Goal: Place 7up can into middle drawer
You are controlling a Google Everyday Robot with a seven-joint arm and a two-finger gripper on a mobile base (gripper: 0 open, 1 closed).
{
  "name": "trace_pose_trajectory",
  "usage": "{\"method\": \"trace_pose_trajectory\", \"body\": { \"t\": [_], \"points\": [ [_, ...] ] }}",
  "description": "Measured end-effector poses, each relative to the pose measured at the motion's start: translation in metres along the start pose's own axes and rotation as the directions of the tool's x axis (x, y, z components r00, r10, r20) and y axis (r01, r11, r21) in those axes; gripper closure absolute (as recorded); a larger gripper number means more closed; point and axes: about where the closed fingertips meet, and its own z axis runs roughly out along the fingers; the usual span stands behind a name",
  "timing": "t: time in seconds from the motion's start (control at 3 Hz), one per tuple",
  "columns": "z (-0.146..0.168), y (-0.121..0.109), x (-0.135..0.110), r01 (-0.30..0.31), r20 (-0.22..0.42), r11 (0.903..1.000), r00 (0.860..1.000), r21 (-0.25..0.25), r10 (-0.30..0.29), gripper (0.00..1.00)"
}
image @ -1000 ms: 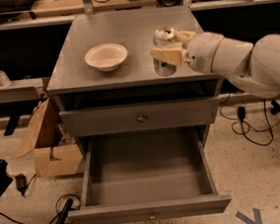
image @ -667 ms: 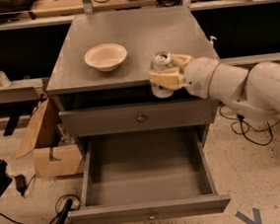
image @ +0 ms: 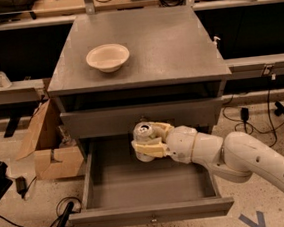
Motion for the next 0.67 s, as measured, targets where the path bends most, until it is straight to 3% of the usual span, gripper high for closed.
{"method": "trace_pose_trajectory", "body": {
  "t": [0.67],
  "points": [
    [0.016, 0.003, 0.021, -0.021, -0.028, 0.9995, 0.999, -0.024, 0.020, 1.00]
  ]
}}
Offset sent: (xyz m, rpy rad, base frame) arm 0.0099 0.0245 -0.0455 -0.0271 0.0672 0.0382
